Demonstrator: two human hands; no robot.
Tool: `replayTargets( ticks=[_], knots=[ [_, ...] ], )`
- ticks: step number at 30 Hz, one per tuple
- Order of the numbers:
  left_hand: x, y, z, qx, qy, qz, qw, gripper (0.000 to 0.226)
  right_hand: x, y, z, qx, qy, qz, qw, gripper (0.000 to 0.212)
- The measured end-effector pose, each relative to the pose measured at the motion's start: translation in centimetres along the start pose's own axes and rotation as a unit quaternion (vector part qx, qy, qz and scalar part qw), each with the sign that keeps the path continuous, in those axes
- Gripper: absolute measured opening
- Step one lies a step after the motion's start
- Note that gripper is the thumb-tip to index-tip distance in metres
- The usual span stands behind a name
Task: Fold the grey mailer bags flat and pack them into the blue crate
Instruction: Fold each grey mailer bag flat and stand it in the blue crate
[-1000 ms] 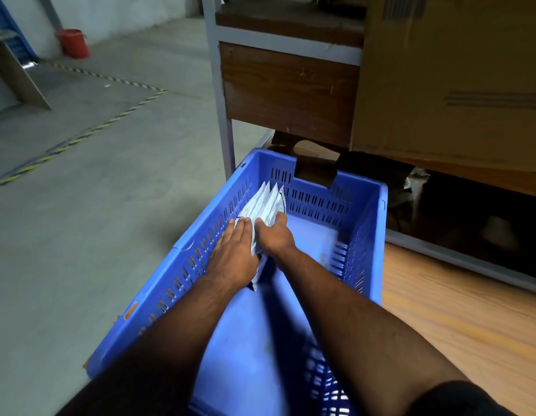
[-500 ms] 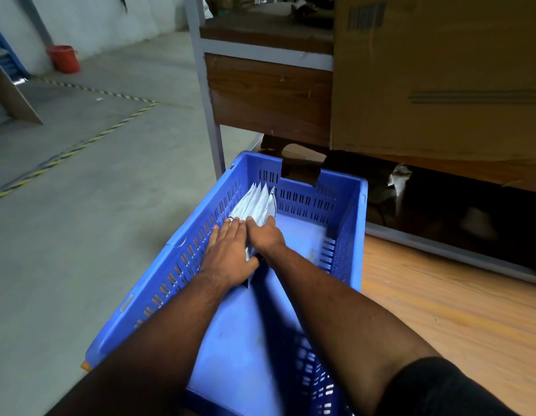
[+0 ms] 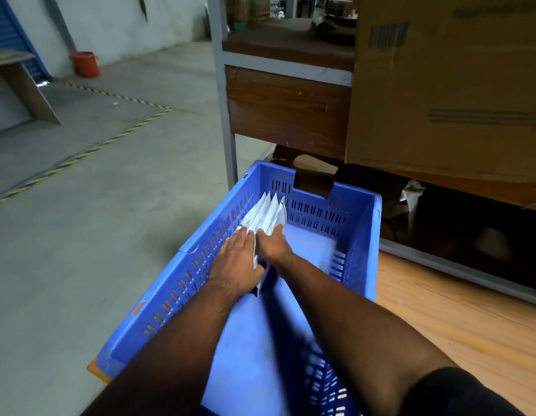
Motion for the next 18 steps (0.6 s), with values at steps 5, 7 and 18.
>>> replayTargets(
  ticks=[5,7,18],
  knots=[
    [-0.4,0.0,0.4,0.012,0.002,-0.031,0.999,0.093,-0.2,0.6,-0.2,0.005,0.004,-0.036,0.999,0.089],
    [-0.2,-0.4,0.3,0.006,0.008,-0.032,0.999,0.098,0.1,0.0,0.1,-0.010,0.007,-0.051,0.999,0.092],
    [-5.3,-5.9,2.3,-0.100,0.086,0.053,0.990,0.068,6.8,-11.4,7.5,-0.069,-0.189,0.055,0.978,0.036]
  ],
)
Point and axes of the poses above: each hand's wrist, its own z-axis away from the middle knuckle, its own y-axis out of the palm, x = y × z, the point moved 7 cm from there along -z, towards the middle knuckle, and after that the axes turned 3 degrees about -y, right-handed, at the moved point
